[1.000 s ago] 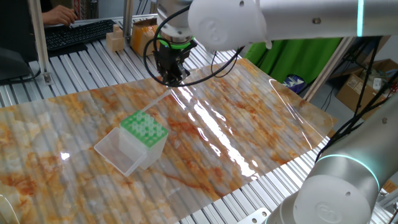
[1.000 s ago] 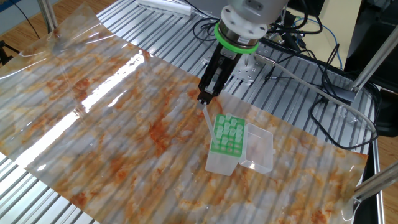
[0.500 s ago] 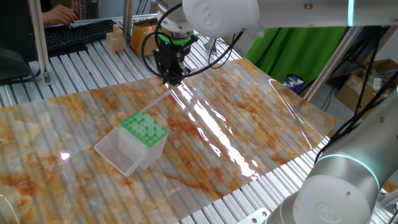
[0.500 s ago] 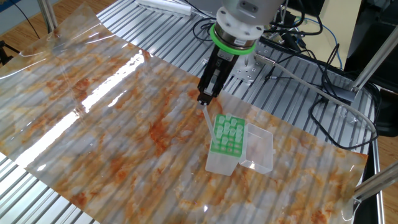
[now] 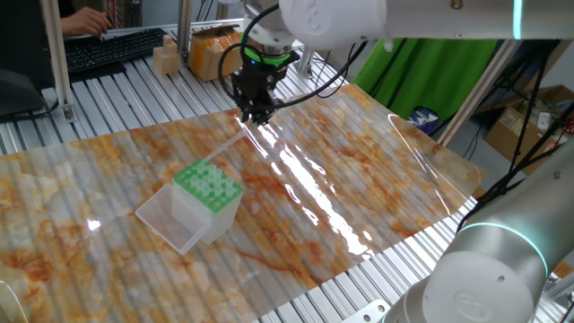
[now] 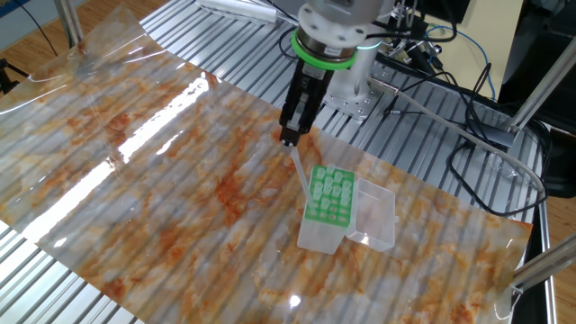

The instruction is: Insert a large pipette tip into the holder for large pipette tips

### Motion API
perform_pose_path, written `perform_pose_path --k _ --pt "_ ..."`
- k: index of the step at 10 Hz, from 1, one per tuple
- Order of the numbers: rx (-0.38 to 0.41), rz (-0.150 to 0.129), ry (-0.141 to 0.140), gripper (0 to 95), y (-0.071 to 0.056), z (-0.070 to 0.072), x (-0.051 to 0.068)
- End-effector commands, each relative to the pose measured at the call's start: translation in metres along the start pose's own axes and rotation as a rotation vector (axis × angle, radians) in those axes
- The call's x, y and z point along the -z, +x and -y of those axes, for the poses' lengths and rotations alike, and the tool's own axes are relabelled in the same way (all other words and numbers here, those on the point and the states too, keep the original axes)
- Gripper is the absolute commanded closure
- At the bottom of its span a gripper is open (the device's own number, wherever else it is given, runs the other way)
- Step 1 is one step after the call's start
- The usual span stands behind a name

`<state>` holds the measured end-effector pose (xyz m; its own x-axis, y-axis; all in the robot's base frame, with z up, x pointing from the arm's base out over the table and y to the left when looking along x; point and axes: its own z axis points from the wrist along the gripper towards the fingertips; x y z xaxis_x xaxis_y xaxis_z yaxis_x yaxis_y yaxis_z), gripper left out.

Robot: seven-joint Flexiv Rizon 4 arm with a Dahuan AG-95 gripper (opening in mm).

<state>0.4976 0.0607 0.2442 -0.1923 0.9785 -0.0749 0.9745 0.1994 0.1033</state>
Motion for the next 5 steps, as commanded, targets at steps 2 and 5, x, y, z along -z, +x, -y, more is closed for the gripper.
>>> perform_pose_path --k 2,5 --pt "-0.031 -0.046 -0.009 76.0 -0.0007 0.0041 -0.0034" --pt "-0.072 -0.082 -0.017 76.0 -0.0004 0.0054 -0.0052"
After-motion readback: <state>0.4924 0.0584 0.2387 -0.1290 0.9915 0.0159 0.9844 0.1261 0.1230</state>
